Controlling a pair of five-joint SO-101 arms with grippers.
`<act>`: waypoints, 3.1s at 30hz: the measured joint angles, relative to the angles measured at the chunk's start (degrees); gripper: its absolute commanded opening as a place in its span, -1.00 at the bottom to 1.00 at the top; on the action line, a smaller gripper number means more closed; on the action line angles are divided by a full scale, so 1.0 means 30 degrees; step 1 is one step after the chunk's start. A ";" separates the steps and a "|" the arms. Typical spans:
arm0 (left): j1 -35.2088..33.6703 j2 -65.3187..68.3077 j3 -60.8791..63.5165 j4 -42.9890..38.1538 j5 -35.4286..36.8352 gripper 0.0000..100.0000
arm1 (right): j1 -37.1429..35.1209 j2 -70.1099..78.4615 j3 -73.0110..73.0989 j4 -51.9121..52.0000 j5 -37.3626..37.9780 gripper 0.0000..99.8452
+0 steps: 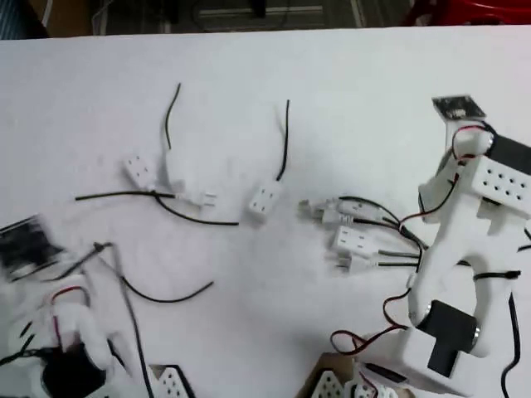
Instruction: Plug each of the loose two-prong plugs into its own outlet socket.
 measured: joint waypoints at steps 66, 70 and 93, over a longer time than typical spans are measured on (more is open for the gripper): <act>2.3385 4.7678 -2.8571 -0.8908 -0.6857 -0.56 | 0.4542 -0.0029 0.9788 -0.5509 0.1700 -0.35; 2.3297 4.7678 -2.8659 -0.8557 -0.6857 -0.70 | 0.4542 -0.0029 0.9788 -0.5480 0.1700 -0.35; 2.2593 4.6535 -3.0242 -0.3692 -0.8996 -0.95 | 0.4747 -0.0029 0.9963 -0.5421 0.1700 -0.35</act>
